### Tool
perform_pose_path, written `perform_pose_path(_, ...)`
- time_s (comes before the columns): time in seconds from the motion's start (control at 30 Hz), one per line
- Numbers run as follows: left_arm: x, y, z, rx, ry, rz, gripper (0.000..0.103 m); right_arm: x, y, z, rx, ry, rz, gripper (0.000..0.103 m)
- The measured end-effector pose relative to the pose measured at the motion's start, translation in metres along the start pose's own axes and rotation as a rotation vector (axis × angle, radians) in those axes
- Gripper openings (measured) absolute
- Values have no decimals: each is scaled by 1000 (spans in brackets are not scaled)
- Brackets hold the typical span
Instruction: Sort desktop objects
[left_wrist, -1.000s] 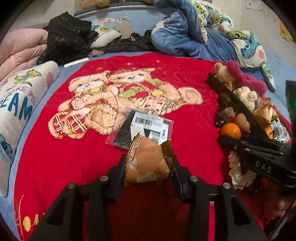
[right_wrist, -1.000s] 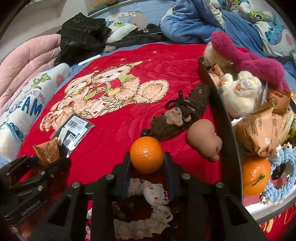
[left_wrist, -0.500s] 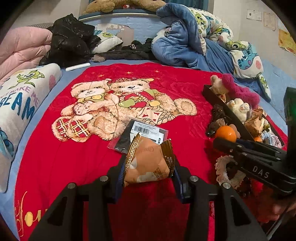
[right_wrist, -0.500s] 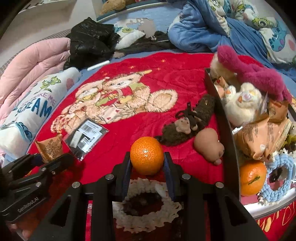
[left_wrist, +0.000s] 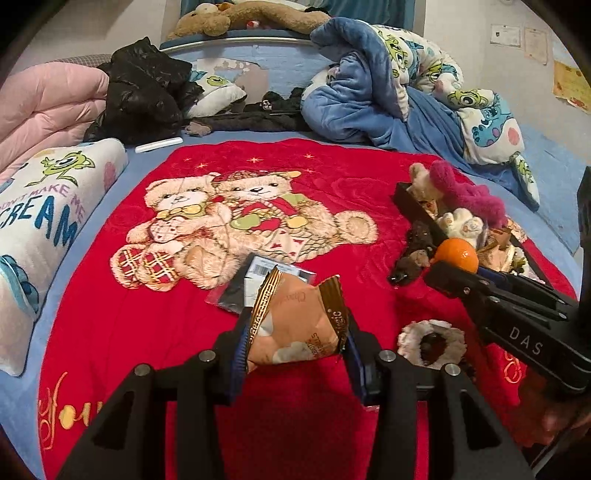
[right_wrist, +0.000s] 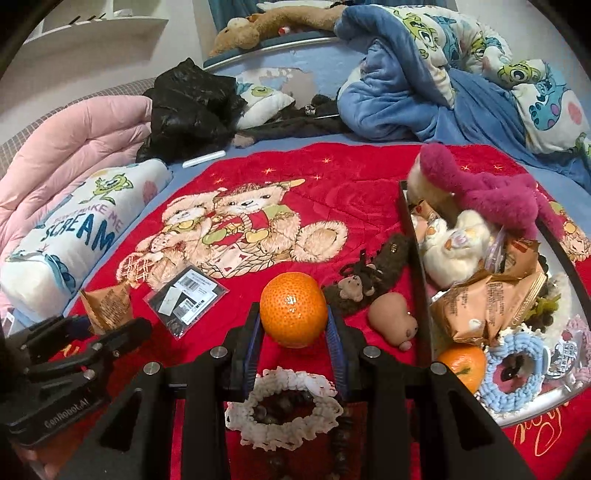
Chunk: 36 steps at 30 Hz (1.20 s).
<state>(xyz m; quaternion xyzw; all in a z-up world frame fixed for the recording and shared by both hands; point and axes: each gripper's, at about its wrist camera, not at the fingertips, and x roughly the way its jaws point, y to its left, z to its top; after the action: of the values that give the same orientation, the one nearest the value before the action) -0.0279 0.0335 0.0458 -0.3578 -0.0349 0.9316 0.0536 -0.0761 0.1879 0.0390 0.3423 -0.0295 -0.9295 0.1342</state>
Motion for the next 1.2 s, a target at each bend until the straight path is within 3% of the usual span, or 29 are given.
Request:
perform_pose_path(0.43,-6,-44,3,33,-8,-35,45,-32,-34,2,34,-36,1,31)
perform_pose_path(0.63,-6,-66,0,58,-5,-57,45,-61,-71,-6,52,-63,-46,32)
perform_pose_path(0.8,-9,-87,-2,83,-8,-75,45,-88,-112,-18,60,-88,-134,32)
perform_pose_path(1.03,-12,-123,-9,125,-13,-114,46,-112,-157,-33,126,-86,-172,32)
perform_pose_path(1.2,-11,-140,-15,148,-11,-100,45,-121,-173,-38,138,-85,-174,32)
